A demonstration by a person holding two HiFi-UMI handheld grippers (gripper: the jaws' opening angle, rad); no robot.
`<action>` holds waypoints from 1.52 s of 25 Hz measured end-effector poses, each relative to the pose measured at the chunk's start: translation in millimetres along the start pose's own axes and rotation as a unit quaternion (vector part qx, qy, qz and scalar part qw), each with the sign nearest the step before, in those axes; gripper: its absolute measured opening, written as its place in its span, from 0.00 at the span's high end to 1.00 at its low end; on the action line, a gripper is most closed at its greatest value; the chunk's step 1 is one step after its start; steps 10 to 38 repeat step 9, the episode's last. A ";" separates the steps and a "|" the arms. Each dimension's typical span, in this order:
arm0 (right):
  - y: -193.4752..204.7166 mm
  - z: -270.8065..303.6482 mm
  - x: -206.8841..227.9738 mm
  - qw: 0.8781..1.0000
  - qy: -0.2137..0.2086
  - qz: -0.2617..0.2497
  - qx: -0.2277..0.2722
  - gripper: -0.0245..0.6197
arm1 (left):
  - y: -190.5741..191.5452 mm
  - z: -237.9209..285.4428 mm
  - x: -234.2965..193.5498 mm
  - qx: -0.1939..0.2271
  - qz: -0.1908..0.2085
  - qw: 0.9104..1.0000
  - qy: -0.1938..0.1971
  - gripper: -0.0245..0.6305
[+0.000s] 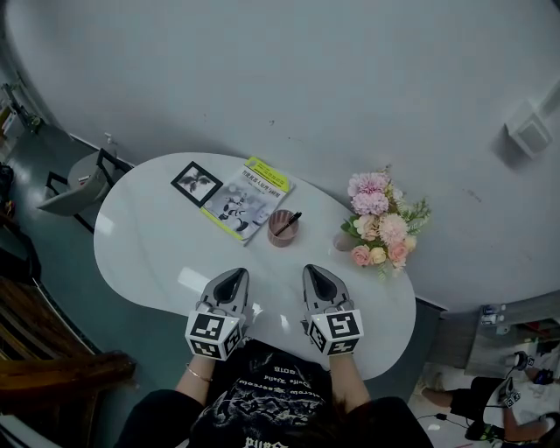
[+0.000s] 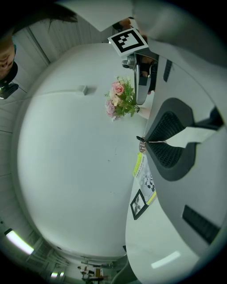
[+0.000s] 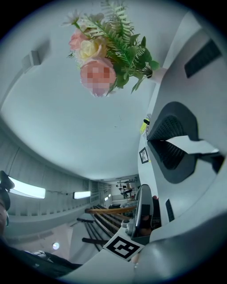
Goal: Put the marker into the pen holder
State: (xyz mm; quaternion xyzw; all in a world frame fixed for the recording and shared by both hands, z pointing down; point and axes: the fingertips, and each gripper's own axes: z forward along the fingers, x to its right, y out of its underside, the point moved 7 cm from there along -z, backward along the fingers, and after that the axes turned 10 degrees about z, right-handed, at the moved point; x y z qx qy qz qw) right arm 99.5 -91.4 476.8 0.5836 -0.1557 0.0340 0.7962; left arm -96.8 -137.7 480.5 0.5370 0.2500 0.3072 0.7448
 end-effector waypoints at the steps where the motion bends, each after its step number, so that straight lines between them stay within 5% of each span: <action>1: -0.1 0.2 -0.1 1.000 -0.002 0.004 0.002 0.92 | 0.3 0.2 -0.1 0.000 0.000 1.000 0.000 0.92; 38: -1.7 0.3 0.7 1.000 0.008 -0.025 -0.002 0.92 | 0.7 0.5 -0.5 -0.001 0.000 1.000 0.000 0.92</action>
